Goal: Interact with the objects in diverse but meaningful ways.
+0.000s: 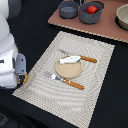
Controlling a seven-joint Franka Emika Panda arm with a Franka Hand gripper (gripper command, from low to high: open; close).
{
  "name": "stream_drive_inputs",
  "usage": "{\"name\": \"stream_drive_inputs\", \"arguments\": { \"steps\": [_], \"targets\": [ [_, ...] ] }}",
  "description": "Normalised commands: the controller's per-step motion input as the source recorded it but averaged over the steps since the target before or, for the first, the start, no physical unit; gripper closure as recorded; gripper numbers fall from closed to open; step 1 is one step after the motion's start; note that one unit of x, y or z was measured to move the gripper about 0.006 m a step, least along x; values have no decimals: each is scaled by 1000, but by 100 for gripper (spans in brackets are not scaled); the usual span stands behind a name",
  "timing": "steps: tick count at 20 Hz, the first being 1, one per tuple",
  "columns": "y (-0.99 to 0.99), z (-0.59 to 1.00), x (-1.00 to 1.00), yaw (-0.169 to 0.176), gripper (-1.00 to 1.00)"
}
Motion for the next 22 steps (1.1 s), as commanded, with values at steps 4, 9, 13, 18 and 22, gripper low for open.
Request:
{"name": "stream_drive_inputs", "arguments": {
  "steps": [4,9,13,18,22],
  "targets": [
    [-54,-210,13,17,-100],
    [-69,-199,0,13,100],
    [-115,-176,0,16,100],
    [-115,-135,0,23,100],
    [-74,-94,0,29,100]
  ]
}}
